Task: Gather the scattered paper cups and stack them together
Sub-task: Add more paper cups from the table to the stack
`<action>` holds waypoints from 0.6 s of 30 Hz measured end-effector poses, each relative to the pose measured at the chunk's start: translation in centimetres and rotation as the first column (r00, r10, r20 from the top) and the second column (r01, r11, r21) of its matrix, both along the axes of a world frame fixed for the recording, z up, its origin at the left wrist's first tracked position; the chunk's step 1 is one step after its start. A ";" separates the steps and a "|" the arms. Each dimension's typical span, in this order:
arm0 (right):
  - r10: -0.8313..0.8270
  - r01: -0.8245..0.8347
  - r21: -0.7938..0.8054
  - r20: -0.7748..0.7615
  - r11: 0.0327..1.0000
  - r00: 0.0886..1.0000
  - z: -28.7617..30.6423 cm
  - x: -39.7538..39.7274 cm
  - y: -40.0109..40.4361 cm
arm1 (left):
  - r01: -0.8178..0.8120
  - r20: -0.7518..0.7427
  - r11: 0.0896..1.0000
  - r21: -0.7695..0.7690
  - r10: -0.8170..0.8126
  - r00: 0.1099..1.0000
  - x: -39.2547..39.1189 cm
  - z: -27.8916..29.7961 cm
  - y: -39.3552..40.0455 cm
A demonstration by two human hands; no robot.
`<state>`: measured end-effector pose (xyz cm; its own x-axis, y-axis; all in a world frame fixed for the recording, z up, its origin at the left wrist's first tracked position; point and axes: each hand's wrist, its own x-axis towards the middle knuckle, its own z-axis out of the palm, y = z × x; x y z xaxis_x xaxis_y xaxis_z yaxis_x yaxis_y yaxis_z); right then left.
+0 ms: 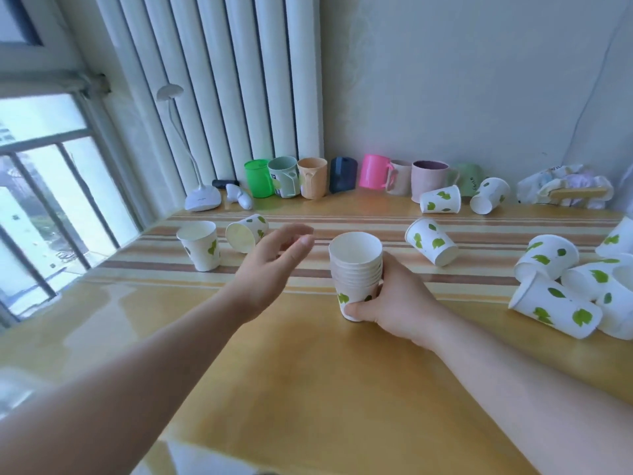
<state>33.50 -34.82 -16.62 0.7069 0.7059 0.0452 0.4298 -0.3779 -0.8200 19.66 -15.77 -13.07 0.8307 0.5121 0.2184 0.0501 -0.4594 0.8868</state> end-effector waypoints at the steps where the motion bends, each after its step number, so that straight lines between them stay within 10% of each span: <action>1: 0.004 -0.004 0.003 -0.001 1.000 1.000 0.0 -0.2 0.9 | -0.084 -0.019 0.996 0.005 0.084 0.996 -0.7 -0.7 1.3; 6: -0.033 0.034 0.044 -0.008 0.998 0.999 -0.8 -0.6 5.9 | -0.413 -0.136 0.909 0.048 0.416 0.899 -1.6 -4.2 6.4; 18: -0.081 0.076 0.114 0.036 0.991 0.996 -2.7 1.2 11.9 | -0.637 -0.305 0.770 -0.049 0.595 0.743 10.2 -5.9 10.9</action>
<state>34.71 -22.96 -19.30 0.7559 0.6371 0.1509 0.4362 -0.3182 -0.8417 29.81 -4.84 -18.97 0.3362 0.9391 -0.0710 0.5122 -0.1190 0.8506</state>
